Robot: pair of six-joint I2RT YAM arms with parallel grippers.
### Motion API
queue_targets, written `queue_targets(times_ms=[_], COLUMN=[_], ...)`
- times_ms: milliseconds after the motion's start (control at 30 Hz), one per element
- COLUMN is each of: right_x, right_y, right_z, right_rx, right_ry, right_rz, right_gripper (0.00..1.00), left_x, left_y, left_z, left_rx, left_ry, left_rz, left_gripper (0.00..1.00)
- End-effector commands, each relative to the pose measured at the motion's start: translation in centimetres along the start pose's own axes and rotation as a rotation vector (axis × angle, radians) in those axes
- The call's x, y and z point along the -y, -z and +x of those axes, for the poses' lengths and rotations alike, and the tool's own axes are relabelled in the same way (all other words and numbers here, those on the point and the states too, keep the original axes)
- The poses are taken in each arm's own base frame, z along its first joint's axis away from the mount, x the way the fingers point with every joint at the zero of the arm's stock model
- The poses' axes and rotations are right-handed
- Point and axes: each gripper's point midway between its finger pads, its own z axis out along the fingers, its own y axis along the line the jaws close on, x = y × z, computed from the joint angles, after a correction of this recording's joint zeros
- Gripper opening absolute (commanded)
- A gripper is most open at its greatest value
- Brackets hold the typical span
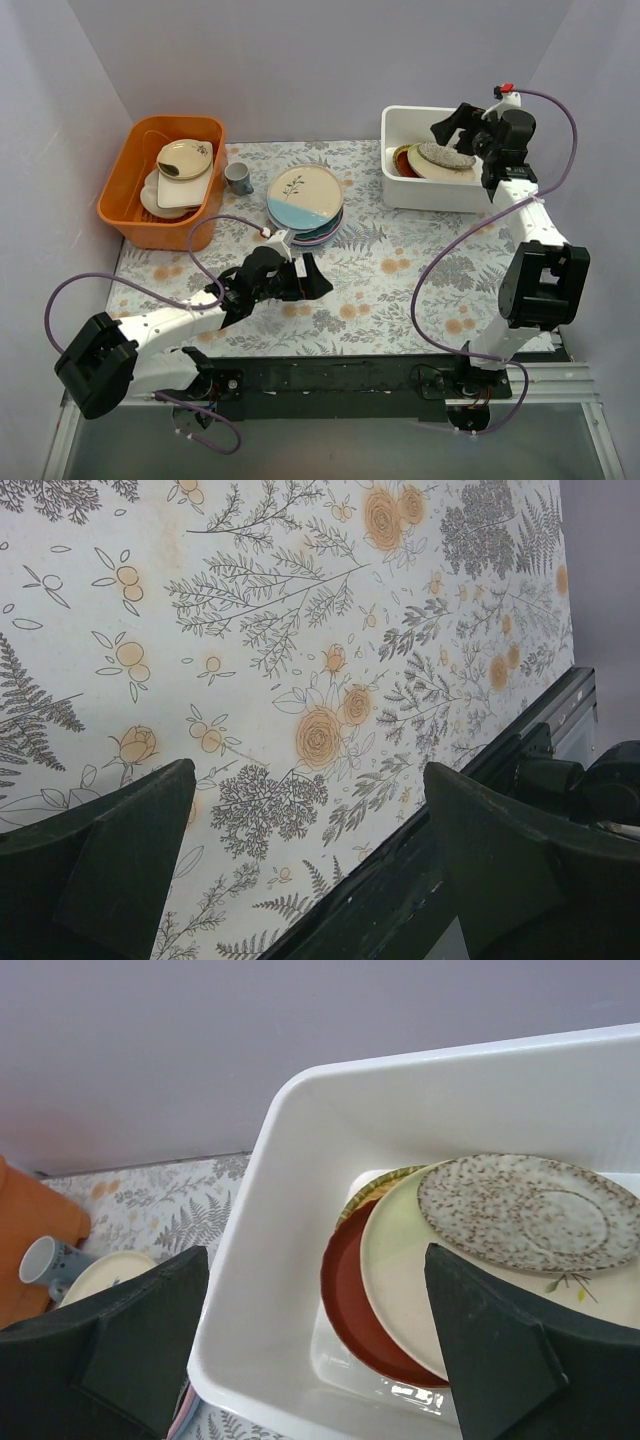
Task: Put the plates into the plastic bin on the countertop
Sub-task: Pick up the plate at the center of the board.
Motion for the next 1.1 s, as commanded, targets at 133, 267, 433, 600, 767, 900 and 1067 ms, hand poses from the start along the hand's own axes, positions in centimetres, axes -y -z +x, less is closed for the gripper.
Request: queue_targets(times_ms=[133, 267, 433, 600, 767, 900, 1067], right_x=[-5.7, -7.9, -10.3, -12.4, -15.1, -16.1, -16.9], right_y=[2.3, 3.1, 4.7, 5.9, 6.6, 6.6, 6.8], right_z=[-0.5, 1.8, 4.0, 7.5, 11.8, 14.9, 19.7], right_rx=[0.020, -0.038, -0.084, -0.158, -0.247, -0.297, -0.377], right_ry=[0.045, 0.050, 0.061, 0.055, 0.035, -0.001, -0.091], right_rz=[-0.111, -0.158, -0.212, -0.260, -0.311, -0.320, -0.320], right_gripper=[0.96, 0.96, 0.96, 0.96, 0.96, 0.96, 0.95], left_x=[0.2, -0.2, -0.9, -2.2, -4.3, -5.2, -5.8], left_y=[-0.7, -1.1, -1.3, -0.5, 0.4, 0.8, 0.6], left_z=[-0.5, -1.0, -2.8, -4.8, -8.0, -9.7, -11.5], left_rx=[-0.033, -0.042, -0.030, 0.008, 0.085, 0.125, 0.165], left_ry=[0.035, 0.085, 0.103, 0.111, 0.165, 0.197, 0.242], left_rz=[-0.005, 0.013, 0.003, -0.024, -0.062, -0.078, -0.078], left_gripper=[0.98, 0.98, 0.98, 0.98, 0.98, 0.98, 0.98])
